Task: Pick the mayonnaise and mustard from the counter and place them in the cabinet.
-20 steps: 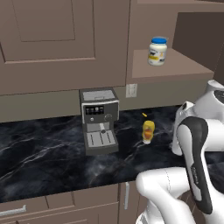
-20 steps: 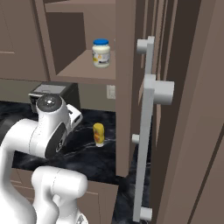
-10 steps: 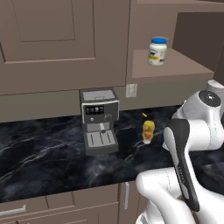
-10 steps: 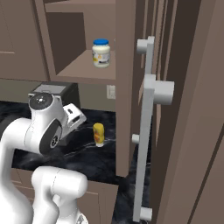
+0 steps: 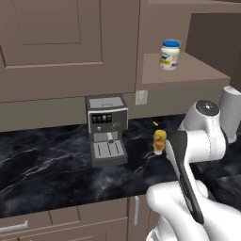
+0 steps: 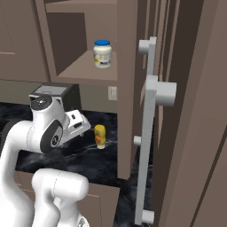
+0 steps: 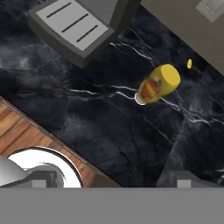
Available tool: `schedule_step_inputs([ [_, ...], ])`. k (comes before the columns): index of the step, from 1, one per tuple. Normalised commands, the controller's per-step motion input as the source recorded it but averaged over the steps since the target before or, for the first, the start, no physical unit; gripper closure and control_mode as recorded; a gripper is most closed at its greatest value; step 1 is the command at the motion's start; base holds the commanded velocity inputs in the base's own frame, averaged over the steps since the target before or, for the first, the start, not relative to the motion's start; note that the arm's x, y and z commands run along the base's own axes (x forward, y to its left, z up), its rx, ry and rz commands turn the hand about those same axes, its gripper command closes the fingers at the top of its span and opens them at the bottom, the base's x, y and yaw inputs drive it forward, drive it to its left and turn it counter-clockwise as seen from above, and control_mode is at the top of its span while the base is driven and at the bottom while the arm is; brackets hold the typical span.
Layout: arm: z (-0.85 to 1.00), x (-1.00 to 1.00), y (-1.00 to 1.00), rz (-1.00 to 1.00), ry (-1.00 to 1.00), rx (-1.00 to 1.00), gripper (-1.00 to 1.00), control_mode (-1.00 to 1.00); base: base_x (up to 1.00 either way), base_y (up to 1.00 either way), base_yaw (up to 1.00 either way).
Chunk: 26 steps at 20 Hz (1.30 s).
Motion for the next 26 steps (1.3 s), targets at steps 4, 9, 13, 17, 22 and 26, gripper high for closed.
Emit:
schedule_step_inputs([
  [4, -0.18, 0.00, -0.07, -0.11, -0.04, 0.00, -1.00, -1.00, 0.00, 0.00, 0.00],
  [9, -0.09, 0.01, -0.21, -0.05, -0.05, 0.01, -1.00, -1.00, 0.00, 0.00, 0.00],
  [13, -0.23, 0.17, -0.30, 0.00, -0.01, 0.06, -1.00, -1.00, 0.00, 0.00, 0.00],
  [17, -0.34, 0.32, -0.27, 0.00, 0.00, 0.08, -1.00, -1.00, 0.00, 0.00, 0.00],
  [22, -0.33, 0.46, -0.15, 0.00, 0.00, 0.08, -1.00, -1.00, 0.00, 0.00, 0.00],
  [26, -0.31, 0.45, -0.03, 0.00, 0.00, 0.05, -1.00, -1.00, 0.00, 0.00, 0.00],
])
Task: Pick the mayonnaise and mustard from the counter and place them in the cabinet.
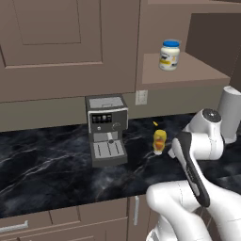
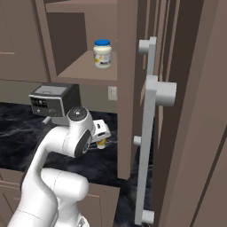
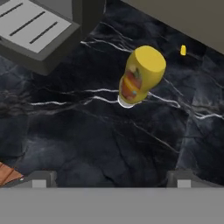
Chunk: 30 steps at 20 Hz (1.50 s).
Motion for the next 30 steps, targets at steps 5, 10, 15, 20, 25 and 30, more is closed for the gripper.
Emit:
schedule_step_inputs([
  [5, -0.25, 0.34, 0.00, 0.00, 0.00, 0.02, -1.00, -1.00, 0.00, 0.00, 0.00],
  [10, -0.15, 0.28, -0.06, 0.00, 0.00, 0.02, -1.00, -1.00, 0.00, 0.00, 0.00],
  [15, -0.07, 0.23, -0.13, 0.00, 0.00, 0.06, -1.00, -1.00, 0.00, 0.00, 0.00],
  [20, -0.03, 0.20, -0.20, 0.02, 0.02, 0.11, -1.00, -1.00, 0.00, 0.00, 0.00],
  [25, -0.15, 0.19, -0.04, 0.03, 0.02, 0.05, -1.00, -1.00, 0.00, 0.00, 0.00],
  [30, -0.14, 0.13, 0.00, 0.01, 0.00, 0.01, -1.00, -1.00, 0.00, 0.00, 0.00],
])
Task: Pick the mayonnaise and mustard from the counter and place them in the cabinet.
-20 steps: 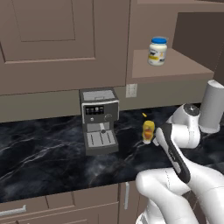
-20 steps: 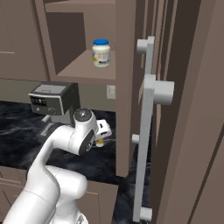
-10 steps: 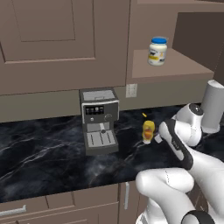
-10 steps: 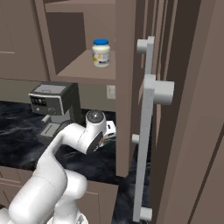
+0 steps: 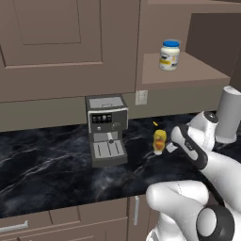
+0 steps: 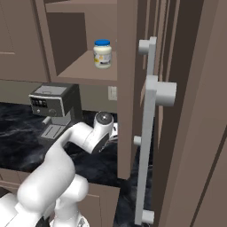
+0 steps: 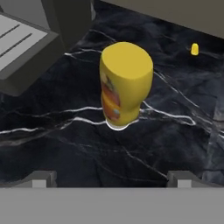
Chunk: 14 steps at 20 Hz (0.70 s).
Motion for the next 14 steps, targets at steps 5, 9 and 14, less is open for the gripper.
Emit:
schedule_step_inputs([
  [5, -0.02, 0.01, -0.02, 0.04, 0.00, 0.01, -1.00, -1.00, 0.00, 0.00, 0.00],
  [9, 0.00, 0.00, -0.11, 0.08, 0.00, 0.05, -1.00, -1.00, 0.00, 0.00, 0.00],
  [14, 0.00, 0.00, -0.12, 0.11, 0.00, 0.06, -1.00, -1.00, 0.00, 0.00, 0.00],
])
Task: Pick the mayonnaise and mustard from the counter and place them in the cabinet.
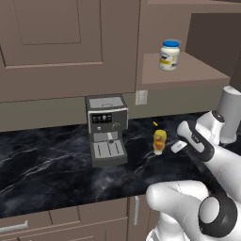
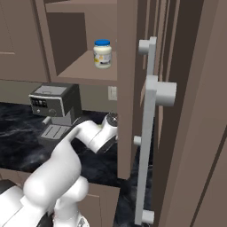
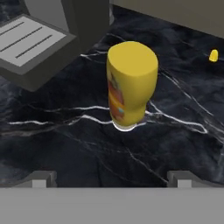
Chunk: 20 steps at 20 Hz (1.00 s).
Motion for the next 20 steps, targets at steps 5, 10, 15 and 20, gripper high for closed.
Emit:
schedule_step_inputs([
  [5, 0.00, 0.00, -0.05, 0.13, 0.00, 0.06, -1.00, -1.00, 0.00, 0.00, 0.00],
  [10, 0.00, 0.00, 0.00, 0.12, 0.00, 0.03, -1.00, -1.00, 0.00, 0.00, 0.00],
  [15, 0.00, 0.00, 0.00, 0.06, -0.10, 0.00, -1.00, -1.00, 0.00, 0.00, 0.00],
  [20, 0.00, 0.00, 0.00, 0.01, -0.15, 0.00, -1.00, -1.00, 0.00, 0.00, 0.00],
])
